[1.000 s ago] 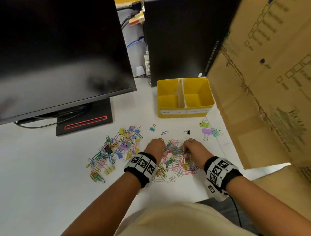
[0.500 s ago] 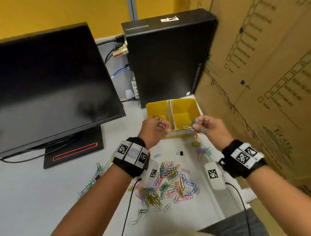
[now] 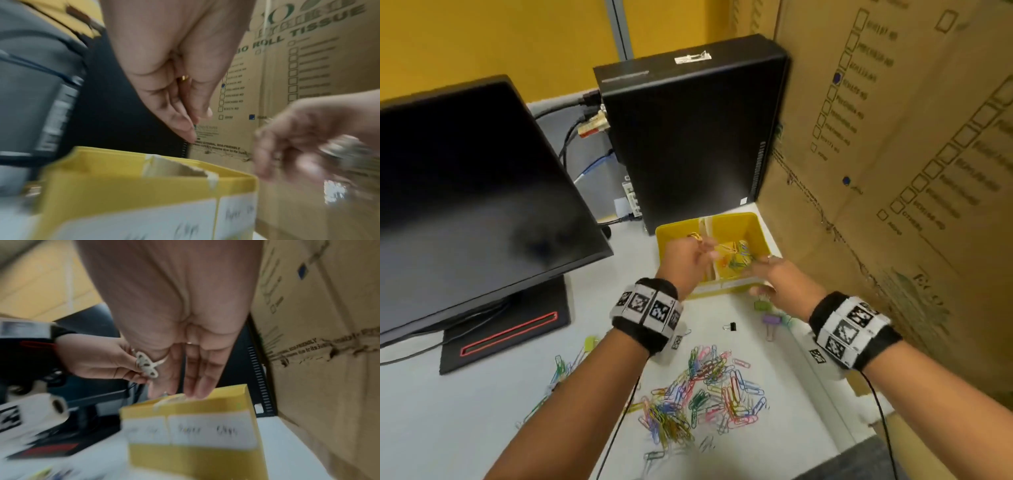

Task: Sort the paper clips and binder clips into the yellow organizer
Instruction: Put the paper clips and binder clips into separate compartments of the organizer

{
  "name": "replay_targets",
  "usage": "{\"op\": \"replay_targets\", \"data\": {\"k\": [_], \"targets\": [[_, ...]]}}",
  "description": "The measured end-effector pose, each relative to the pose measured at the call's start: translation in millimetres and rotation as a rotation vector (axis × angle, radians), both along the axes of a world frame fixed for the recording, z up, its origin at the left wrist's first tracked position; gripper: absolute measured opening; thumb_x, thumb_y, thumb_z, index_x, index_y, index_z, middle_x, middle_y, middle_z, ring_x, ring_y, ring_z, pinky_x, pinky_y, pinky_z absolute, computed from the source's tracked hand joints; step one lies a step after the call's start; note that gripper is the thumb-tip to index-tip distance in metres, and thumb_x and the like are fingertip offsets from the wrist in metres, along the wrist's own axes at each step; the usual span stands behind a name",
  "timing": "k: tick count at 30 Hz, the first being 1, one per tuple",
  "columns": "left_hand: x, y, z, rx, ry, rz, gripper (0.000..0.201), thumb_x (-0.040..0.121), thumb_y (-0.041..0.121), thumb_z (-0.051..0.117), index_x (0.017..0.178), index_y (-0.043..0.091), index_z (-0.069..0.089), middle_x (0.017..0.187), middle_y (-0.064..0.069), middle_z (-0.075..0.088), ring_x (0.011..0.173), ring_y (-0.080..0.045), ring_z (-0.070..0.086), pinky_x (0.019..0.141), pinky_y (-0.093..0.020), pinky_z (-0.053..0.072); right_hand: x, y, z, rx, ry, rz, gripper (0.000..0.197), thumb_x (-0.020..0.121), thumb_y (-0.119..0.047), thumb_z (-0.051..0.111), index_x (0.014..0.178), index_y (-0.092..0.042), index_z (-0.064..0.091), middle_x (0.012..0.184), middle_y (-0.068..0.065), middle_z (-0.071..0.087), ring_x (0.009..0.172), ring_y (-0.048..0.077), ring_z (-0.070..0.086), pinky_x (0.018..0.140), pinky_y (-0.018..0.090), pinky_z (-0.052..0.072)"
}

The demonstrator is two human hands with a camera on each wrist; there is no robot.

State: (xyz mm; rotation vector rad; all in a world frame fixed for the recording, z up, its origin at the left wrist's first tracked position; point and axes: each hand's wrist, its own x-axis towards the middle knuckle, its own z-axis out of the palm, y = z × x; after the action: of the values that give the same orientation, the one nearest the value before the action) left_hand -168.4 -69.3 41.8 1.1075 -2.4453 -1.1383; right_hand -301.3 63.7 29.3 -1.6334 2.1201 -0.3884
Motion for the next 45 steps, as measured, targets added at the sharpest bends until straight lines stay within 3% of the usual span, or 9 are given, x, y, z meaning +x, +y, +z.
{"op": "replay_targets", "data": {"k": [4,11,16,19,24,28,33,38,45], "targets": [[62.2,19.3,-40.1,-0.009,-0.364,-0.210,0.024,0.094,0.008,0.048,0.106,0.001,0.067,0.118,-0.014,0.066,0.113,-0.026,0.059,0.099,-0.028,0.043,37.6,60.7,-41.8,0.326,-0.086,0.145,0.039,0.079,-0.022,0.068,0.115,-0.015,0.055,0.112,0.007,0.053,0.106,0.025,0.052,0.080,0.026,0.038],[91.8,73.3,-94.4,-0.163,-0.801,-0.510,0.046,0.099,0.011,0.028,0.142,-0.004,0.022,0.156,-0.023,0.005,0.146,-0.035,-0.001,0.122,-0.042,0.001,74.0,76.8,-89.7,0.359,0.007,0.198,0.084,0.072,-0.022,0.075,0.139,-0.014,0.024,0.134,0.012,0.038,0.121,0.027,0.039,0.094,0.038,0.045],[101.9,106.3,-93.7,0.038,-0.534,-0.289,0.071,0.092,0.034,0.051,0.148,0.010,0.012,0.153,-0.011,0.021,0.141,-0.026,0.020,0.115,-0.035,0.029,75.1,58.8,-95.3,0.236,0.068,0.238,0.079,0.082,-0.003,0.059,0.145,-0.017,0.013,0.154,0.008,0.021,0.139,0.026,0.020,0.112,0.035,0.029],[98.8,109.0,-99.6,-0.069,-0.540,-0.212,0.071,0.084,0.034,0.064,0.141,0.010,0.031,0.137,-0.008,0.036,0.127,-0.024,0.036,0.102,-0.034,0.043,79.9,55.2,-99.6,0.234,0.072,0.339,0.064,0.087,-0.004,0.054,0.142,-0.019,0.025,0.154,0.005,0.023,0.142,0.025,0.016,0.115,0.037,0.026],[97.2,93.6,-102.6,-0.001,-0.511,-0.119,0.035,0.086,0.015,0.062,0.120,0.008,0.058,0.127,-0.012,0.057,0.117,-0.025,0.054,0.098,-0.028,0.043,77.4,61.3,-96.2,0.164,0.124,0.281,0.035,0.091,-0.003,0.046,0.124,-0.011,0.051,0.128,0.015,0.053,0.121,0.030,0.045,0.087,0.040,0.047],[103.9,82.0,-93.8,0.017,-0.449,-0.094,0.032,0.090,0.012,0.057,0.121,0.007,0.061,0.125,-0.013,0.063,0.117,-0.024,0.057,0.099,-0.024,0.040,73.1,66.4,-96.6,0.131,0.070,0.181,0.032,0.088,0.002,0.047,0.116,-0.008,0.060,0.112,0.020,0.062,0.107,0.032,0.056,0.086,0.038,0.047],[98.1,71.6,-49.2,0.035,-0.230,-0.011,0.023,0.084,0.009,0.065,0.106,0.004,0.070,0.109,-0.014,0.071,0.094,-0.019,0.064,0.081,-0.010,0.038,63.9,74.7,-96.8,0.048,-0.144,-0.114,0.029,0.080,0.008,0.056,0.100,-0.008,0.070,0.102,0.014,0.072,0.095,0.023,0.065,0.079,0.013,0.044],[23.5,39.9,1.1,0.060,0.065,0.055,0.022,0.081,0.013,0.070,0.102,0.007,0.072,0.100,-0.006,0.072,0.095,-0.019,0.064,0.091,-0.031,0.050,57.6,84.7,-81.3,-0.032,-0.500,-0.442,0.017,0.072,0.004,0.072,0.088,0.000,0.072,0.075,0.004,0.068,0.062,-0.008,0.060,0.062,0.004,0.045],[-63.7,-4.9,-10.9,-0.103,-0.393,-0.222,0.038,0.086,0.030,0.063,0.115,0.005,0.064,0.120,-0.013,0.065,0.115,-0.030,0.057,0.101,-0.036,0.041,16.6,31.5,-12.1,-0.309,-0.780,-0.626,0.026,0.072,0.013,0.067,0.097,0.013,0.063,0.063,-0.003,0.070,0.046,-0.010,0.057,0.050,0.007,0.050]]}}
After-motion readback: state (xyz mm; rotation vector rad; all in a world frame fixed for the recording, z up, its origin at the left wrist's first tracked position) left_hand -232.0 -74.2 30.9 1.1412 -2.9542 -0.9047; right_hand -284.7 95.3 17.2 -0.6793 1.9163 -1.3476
